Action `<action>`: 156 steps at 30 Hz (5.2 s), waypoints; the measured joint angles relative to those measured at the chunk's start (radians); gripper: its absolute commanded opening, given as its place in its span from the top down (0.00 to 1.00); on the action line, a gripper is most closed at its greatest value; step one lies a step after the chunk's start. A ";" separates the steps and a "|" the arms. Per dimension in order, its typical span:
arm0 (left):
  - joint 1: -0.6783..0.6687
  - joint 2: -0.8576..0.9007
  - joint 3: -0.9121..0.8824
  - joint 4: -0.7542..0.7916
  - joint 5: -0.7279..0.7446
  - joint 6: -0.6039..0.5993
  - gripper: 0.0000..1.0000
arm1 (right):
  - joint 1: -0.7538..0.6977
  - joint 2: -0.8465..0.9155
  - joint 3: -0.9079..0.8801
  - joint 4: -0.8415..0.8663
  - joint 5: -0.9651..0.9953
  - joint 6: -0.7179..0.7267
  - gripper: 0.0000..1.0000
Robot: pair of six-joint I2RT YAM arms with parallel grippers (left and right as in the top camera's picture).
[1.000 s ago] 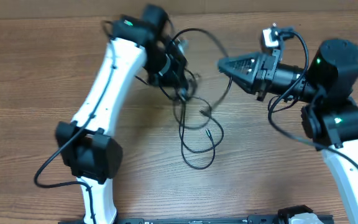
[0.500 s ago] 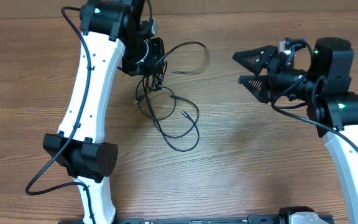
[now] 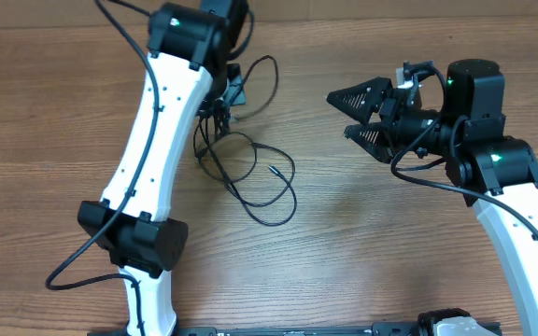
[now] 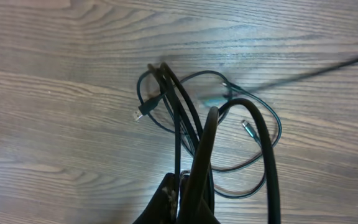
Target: Untangle cables
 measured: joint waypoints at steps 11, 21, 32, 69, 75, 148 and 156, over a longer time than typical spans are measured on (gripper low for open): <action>-0.083 0.000 -0.001 0.000 -0.160 -0.056 0.96 | 0.098 0.042 0.000 0.060 0.007 -0.022 0.05; -0.114 0.000 -0.012 0.000 -0.232 -0.108 0.96 | 0.156 0.107 0.000 0.112 0.043 0.019 0.03; -0.111 0.000 -0.012 0.002 0.051 -0.093 0.96 | 0.156 0.128 0.000 0.122 0.103 0.021 0.02; -0.024 0.000 -0.012 0.038 0.668 -0.034 0.96 | 0.200 0.202 0.000 0.215 0.216 0.148 0.96; -0.027 0.000 -0.012 0.005 0.474 -0.026 0.96 | 0.199 0.202 0.000 0.081 0.298 0.151 0.96; 0.022 0.000 -0.033 0.045 0.606 -0.075 0.95 | 0.196 0.241 0.000 0.082 0.056 -0.142 0.10; 0.022 0.000 -0.033 0.052 0.731 -0.047 0.95 | 0.249 0.241 0.000 0.060 0.158 -0.153 0.14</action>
